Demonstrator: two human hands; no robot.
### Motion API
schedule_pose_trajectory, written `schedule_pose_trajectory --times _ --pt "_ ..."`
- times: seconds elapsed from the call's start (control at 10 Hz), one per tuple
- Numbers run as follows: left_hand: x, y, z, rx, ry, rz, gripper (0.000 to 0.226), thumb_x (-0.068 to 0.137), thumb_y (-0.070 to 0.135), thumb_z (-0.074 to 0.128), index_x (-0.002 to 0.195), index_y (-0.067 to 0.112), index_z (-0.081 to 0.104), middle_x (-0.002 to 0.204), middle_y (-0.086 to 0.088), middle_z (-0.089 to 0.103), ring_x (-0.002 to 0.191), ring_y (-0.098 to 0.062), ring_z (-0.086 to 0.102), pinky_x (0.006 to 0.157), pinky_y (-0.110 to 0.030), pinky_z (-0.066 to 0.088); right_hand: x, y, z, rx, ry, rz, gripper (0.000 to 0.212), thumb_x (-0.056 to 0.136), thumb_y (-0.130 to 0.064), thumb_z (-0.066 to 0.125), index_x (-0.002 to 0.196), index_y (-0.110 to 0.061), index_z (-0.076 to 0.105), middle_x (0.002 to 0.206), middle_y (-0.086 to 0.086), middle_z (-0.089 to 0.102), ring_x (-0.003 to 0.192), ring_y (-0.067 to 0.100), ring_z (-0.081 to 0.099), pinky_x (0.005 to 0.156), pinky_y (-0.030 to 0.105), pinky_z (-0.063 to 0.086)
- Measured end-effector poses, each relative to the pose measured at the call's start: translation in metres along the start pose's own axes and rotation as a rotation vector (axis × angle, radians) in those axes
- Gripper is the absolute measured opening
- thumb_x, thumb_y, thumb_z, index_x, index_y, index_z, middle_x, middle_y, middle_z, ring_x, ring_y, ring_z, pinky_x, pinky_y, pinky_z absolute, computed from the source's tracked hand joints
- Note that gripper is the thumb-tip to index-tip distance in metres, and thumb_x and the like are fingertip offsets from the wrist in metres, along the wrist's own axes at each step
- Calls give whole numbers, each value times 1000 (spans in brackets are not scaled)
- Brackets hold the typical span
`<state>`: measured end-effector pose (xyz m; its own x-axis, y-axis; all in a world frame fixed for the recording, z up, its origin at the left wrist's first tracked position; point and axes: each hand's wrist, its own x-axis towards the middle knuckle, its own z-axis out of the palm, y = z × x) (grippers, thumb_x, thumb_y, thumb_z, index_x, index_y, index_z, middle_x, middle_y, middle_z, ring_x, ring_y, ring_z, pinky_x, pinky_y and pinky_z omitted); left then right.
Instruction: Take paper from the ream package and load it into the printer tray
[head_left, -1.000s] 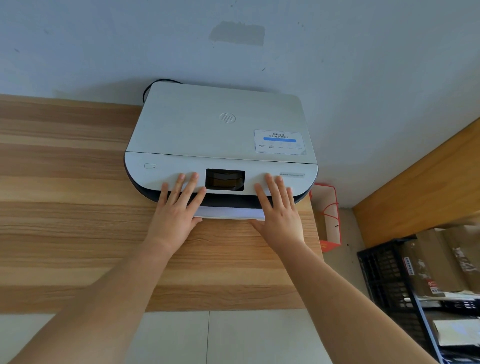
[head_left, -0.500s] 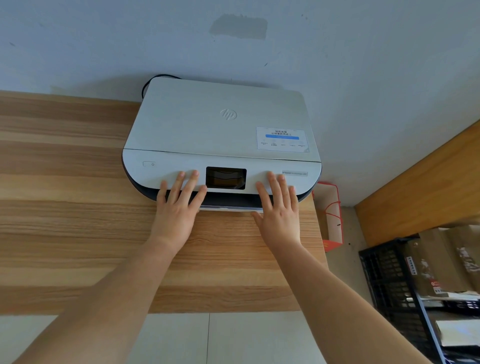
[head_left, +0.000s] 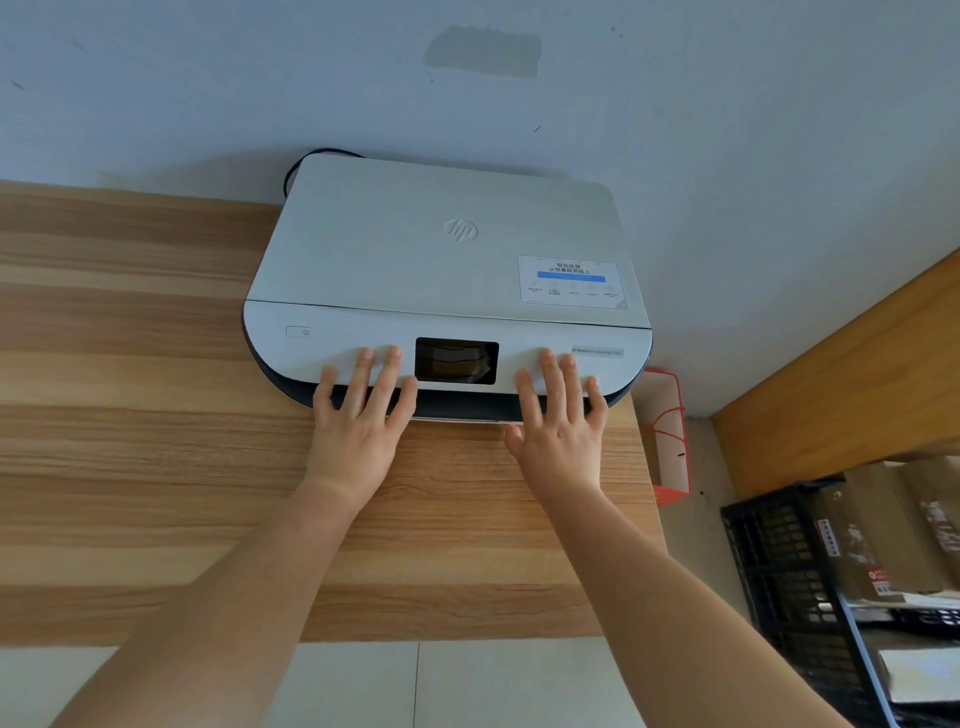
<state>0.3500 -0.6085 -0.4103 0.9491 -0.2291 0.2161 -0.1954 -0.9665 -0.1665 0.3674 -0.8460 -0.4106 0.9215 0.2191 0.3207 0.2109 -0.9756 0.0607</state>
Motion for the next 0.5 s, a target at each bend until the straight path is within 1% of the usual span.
schedule_pose_trajectory --times 0.1,0.2,0.3,0.4,0.5 --pt "2 1 -5 -26 -31 -3 76 67 6 80 132 13 41 152 -16 20 140 -40 20 103 -68 27 1 -1 -3 -10 -35 3 75 74 -35 77 136 -17 38 153 14 22 142 35 19 108 61 26" --pt "2 -3 -17 -83 -77 5 66 74 25 77 133 16 46 154 -13 23 140 -38 22 105 -66 27 3 -2 -15 8 -106 17 77 73 -37 76 138 -19 39 155 13 28 143 33 16 111 57 24" --pt "-2 -5 -36 -148 -121 17 61 85 46 58 139 22 42 158 -8 18 145 -33 17 112 -60 23 -1 0 -34 65 -208 7 79 79 -43 68 147 -22 32 161 8 13 148 29 3 118 50 11" --pt "-3 -12 -61 -259 -227 26 66 91 58 35 149 32 17 161 0 -1 148 -23 -3 119 -51 10 -1 6 -61 173 -331 -5 85 85 -61 53 153 -26 15 163 0 -4 148 22 -13 121 45 -1" --pt "-13 -17 -89 -307 -367 48 74 85 72 18 149 39 0 161 6 -8 147 -17 -8 120 -46 4 -8 5 -94 233 -408 -17 88 86 -68 46 154 -28 5 163 -4 -6 148 18 -16 121 42 -4"
